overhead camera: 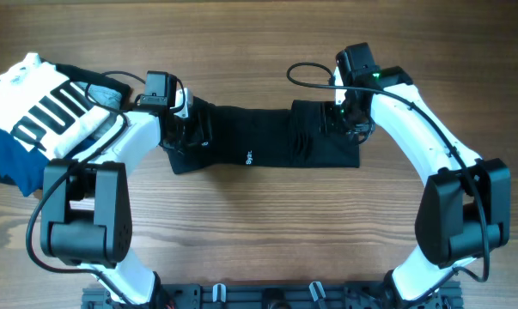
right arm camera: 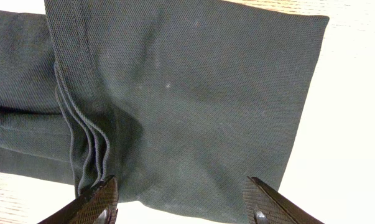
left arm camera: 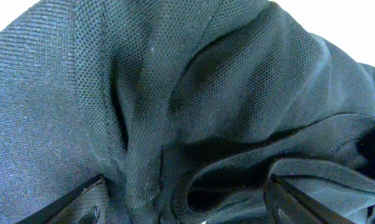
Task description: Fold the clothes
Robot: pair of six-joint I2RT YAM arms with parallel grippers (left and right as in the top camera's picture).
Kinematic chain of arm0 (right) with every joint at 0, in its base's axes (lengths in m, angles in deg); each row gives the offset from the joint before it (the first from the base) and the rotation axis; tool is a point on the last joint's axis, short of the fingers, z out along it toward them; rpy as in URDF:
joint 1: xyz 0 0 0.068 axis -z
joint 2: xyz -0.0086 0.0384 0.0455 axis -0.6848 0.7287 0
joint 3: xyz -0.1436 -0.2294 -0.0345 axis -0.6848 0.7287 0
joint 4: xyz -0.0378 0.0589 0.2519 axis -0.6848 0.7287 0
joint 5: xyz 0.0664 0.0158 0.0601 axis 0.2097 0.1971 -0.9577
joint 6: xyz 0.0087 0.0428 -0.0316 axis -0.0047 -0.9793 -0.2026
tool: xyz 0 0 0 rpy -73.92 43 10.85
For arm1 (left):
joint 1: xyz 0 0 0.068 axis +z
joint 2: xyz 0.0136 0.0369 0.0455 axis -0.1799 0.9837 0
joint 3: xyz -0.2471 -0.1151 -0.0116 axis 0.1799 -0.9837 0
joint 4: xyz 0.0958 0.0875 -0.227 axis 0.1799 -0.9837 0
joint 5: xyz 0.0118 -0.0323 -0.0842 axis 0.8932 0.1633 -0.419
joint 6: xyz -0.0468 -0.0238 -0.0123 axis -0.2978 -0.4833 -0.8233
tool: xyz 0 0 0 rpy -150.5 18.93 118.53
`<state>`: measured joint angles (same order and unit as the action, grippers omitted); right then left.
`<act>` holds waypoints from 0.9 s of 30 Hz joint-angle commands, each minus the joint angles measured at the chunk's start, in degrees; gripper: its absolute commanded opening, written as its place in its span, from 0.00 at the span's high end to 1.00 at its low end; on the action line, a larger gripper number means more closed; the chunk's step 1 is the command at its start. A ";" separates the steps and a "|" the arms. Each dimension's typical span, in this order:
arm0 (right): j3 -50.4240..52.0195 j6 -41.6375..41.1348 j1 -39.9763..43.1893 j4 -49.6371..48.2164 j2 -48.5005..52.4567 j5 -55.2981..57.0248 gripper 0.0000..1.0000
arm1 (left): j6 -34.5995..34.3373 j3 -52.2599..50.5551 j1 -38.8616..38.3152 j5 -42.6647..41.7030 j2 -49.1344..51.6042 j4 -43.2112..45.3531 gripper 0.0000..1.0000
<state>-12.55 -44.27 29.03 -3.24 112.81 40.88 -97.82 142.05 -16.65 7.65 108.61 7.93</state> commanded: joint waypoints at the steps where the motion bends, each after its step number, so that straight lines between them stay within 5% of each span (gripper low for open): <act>1: -0.70 -0.57 -0.07 0.24 -1.51 0.98 0.35 | -0.02 -1.68 -0.20 4.76 3.58 0.48 0.20; 9: -0.70 -0.59 -0.07 0.24 -1.51 0.98 0.35 | -0.04 -1.70 -0.26 7.17 3.48 0.94 0.22; 17: -0.70 -0.59 -0.07 0.74 -1.51 0.96 0.35 | -0.04 -1.70 -2.45 7.39 7.89 1.53 0.55; 18: -0.70 -0.46 -0.07 0.81 -1.51 0.98 0.35 | -0.04 -1.70 -2.45 7.74 7.93 1.55 0.73; 20: -0.70 -0.15 -0.07 0.94 -1.51 0.98 0.35 | -0.02 -1.68 -2.45 10.14 7.82 1.57 0.92; 27: -0.70 -0.20 0.02 1.09 -1.51 1.03 0.35 | 1.92 -0.79 -2.43 16.68 5.73 -2.27 0.96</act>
<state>-12.55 -44.27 29.03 -2.38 112.81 40.88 -97.73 143.82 -18.92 15.32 110.95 9.78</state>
